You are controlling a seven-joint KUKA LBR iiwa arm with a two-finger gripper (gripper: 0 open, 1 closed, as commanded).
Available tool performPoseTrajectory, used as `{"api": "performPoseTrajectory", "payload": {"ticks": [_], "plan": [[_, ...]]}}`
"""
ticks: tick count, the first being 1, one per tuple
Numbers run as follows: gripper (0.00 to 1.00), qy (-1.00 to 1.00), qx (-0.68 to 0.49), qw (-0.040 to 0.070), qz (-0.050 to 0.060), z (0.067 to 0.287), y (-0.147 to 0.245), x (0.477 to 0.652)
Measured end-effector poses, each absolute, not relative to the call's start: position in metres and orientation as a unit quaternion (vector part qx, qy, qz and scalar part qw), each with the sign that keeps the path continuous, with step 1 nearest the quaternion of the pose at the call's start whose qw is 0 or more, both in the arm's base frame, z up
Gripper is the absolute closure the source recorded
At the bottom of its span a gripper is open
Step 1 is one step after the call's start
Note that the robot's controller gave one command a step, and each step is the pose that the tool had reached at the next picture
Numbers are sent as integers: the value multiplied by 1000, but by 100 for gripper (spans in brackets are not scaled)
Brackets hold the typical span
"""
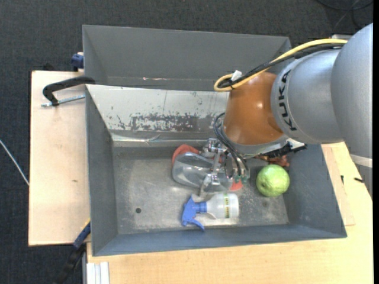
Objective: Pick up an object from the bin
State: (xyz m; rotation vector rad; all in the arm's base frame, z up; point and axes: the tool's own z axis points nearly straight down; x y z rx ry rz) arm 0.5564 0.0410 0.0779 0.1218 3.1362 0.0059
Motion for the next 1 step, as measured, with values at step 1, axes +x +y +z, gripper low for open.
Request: {"api": "performPoseTrajectory", "payload": {"ticks": [1], "plan": [[100,999,39,-2,1,89,41,555]]}}
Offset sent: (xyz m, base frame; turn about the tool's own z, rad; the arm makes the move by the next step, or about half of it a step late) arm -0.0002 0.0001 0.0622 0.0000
